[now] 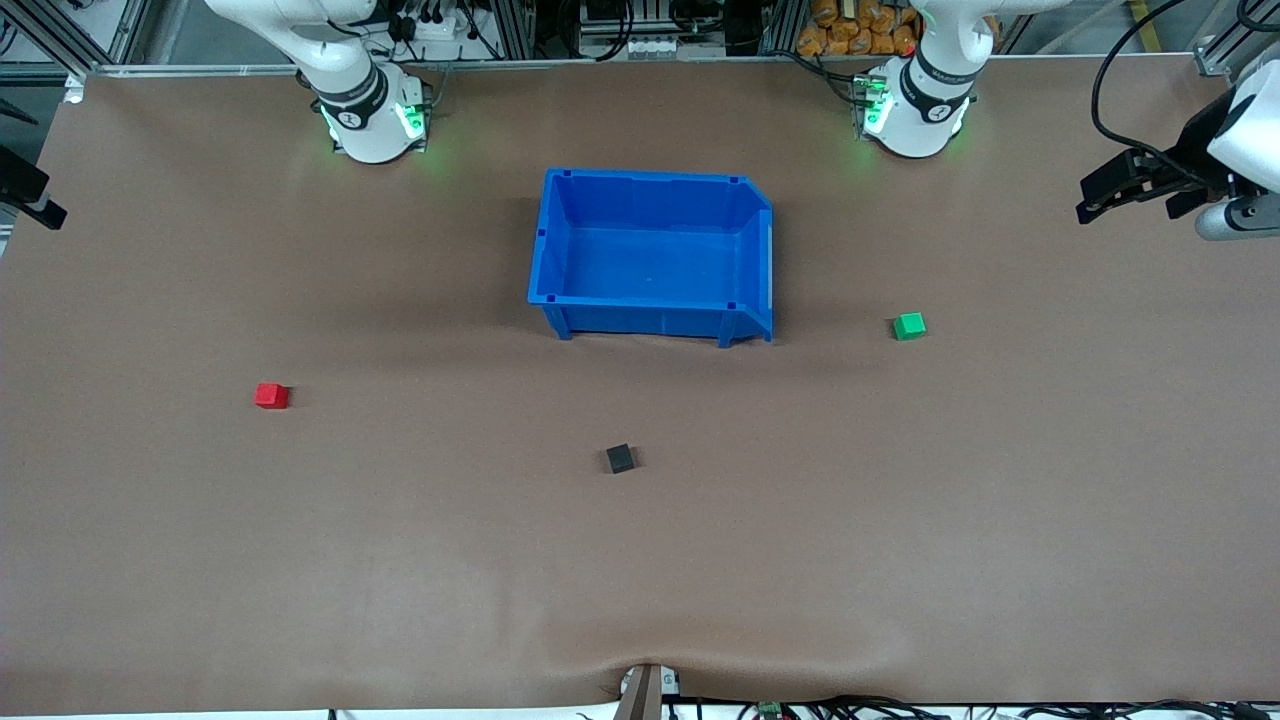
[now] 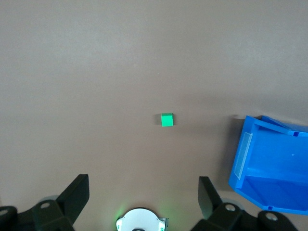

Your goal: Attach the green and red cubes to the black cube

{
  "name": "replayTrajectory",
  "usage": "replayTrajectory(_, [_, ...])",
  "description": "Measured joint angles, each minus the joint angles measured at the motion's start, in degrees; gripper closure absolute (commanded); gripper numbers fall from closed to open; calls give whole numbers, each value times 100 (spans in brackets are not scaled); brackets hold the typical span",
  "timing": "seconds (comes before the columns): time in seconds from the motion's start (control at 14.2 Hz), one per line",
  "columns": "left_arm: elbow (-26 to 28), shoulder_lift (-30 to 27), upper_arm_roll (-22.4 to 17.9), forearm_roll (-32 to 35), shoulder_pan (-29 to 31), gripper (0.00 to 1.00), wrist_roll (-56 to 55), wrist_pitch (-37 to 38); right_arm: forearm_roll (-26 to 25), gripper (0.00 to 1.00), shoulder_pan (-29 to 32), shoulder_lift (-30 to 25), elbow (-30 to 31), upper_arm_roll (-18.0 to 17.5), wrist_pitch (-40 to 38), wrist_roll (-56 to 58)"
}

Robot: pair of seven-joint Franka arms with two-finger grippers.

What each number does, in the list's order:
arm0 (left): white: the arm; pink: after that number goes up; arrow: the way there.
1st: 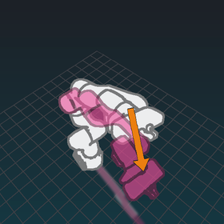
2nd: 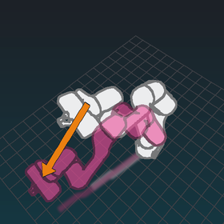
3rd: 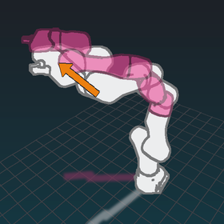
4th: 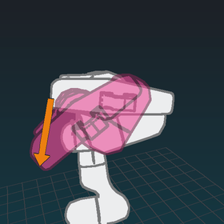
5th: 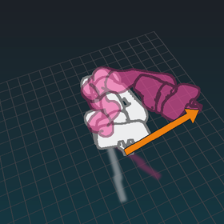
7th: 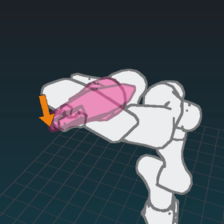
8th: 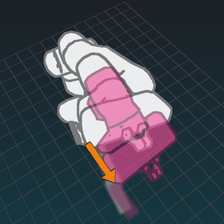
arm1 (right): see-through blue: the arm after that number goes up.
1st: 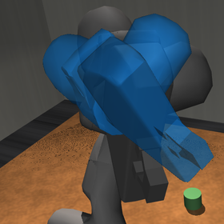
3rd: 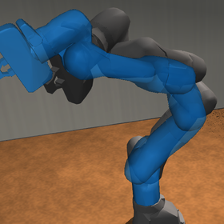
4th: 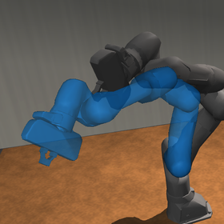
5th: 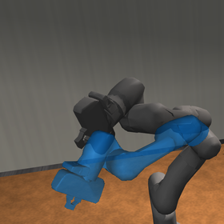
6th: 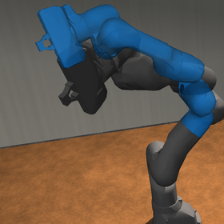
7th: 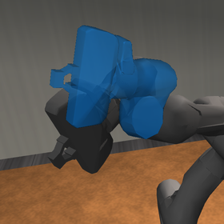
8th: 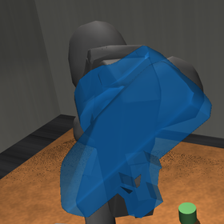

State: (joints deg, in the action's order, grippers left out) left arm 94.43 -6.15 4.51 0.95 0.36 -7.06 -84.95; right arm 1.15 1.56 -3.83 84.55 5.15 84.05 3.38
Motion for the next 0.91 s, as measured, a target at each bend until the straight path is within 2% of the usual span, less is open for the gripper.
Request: replayTrajectory(0.91, [-103,130,-25,5,66,0,12,30,0,0,-4,18,0,9,-7,0])
